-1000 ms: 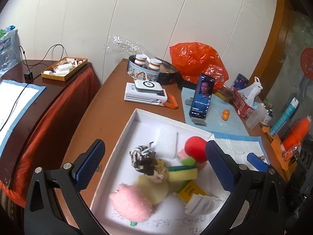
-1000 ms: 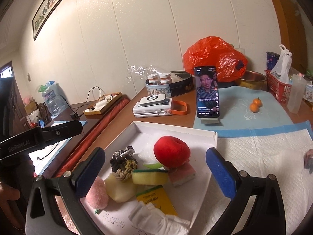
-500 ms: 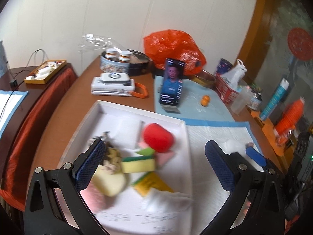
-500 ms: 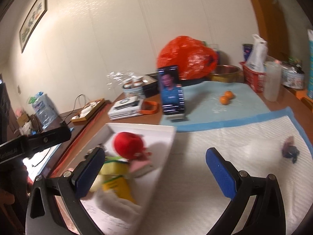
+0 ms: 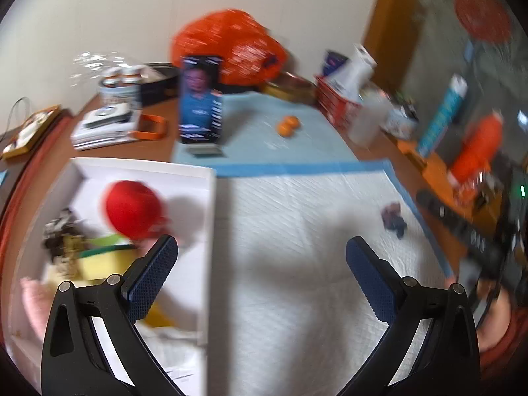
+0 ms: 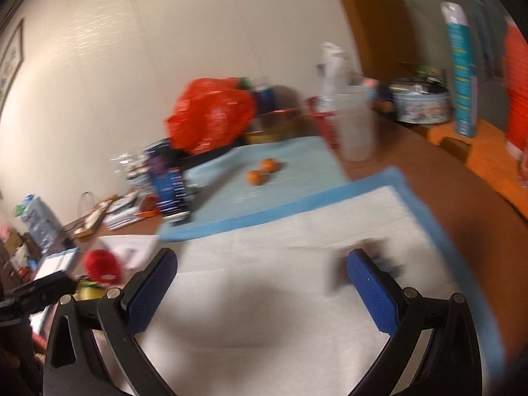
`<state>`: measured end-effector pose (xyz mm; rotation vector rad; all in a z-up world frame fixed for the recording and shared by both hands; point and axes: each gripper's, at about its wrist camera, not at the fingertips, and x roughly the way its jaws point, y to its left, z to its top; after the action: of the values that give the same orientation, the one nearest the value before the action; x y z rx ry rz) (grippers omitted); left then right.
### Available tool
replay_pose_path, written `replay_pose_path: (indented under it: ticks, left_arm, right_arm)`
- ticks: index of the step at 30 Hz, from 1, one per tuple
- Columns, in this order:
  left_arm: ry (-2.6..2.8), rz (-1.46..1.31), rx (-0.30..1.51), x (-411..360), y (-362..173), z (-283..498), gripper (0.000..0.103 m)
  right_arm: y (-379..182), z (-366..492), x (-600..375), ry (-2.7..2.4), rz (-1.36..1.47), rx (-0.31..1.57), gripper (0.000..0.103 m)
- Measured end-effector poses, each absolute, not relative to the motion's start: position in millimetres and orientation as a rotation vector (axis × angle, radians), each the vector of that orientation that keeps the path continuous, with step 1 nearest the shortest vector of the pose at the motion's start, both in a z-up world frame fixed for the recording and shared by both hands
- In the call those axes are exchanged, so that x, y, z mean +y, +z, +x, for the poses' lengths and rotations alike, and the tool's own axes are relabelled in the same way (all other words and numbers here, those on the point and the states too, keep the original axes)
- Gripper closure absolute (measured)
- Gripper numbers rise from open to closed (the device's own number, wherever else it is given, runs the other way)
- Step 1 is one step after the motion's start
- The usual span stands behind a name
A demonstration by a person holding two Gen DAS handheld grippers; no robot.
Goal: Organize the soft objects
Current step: 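Grasp the brown knit cloth with blue cord with the right gripper while the left approaches the white foam sheet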
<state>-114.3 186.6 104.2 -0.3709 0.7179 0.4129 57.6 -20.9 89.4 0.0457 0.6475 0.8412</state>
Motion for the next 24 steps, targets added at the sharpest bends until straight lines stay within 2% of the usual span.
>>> replay_pose_path:
  ticks: [6, 10, 12, 14, 18, 20, 21, 22, 24]
  left_arm:
    - [0.341, -0.301, 0.813, 146, 76, -61, 0.000]
    - [0.338, -0.298, 0.870, 133, 58, -38, 0.000]
    - [0.340, -0.309, 0.881, 130, 53, -34, 0.000]
    - [0.349, -0.315, 0.886, 126, 50, -31, 0.000]
    - [0.377, -0.326, 0.898, 126, 45, -25, 0.000]
    - [0.382, -0.329, 0.899, 126, 43, -21, 0.000]
    - [0.376, -0.323, 0.894, 125, 43, -17, 0.000]
    - [0.369, -0.312, 0.891, 124, 41, -12, 0.000]
    - [0.357, -0.297, 0.894, 120, 39, -2, 0.000]
  right_arm:
    - [63, 127, -51, 0.736, 0.017, 0.748, 0.000]
    - [48, 136, -44, 0.761, -0.030, 0.765, 0.000]
    - [42, 139, -36, 0.779, -0.047, 0.777, 0.004]
    - [35, 143, -26, 0.791, -0.077, 0.787, 0.019]
    - [17, 150, -12, 0.824, -0.143, 0.838, 0.033]
    - [11, 150, -8, 0.852, -0.164, 0.858, 0.046]
    - [12, 150, -9, 0.854, -0.171, 0.853, 0.058]
    - [13, 149, -10, 0.869, -0.178, 0.847, 0.074]
    - [15, 150, -15, 0.890, -0.178, 0.843, 0.076]
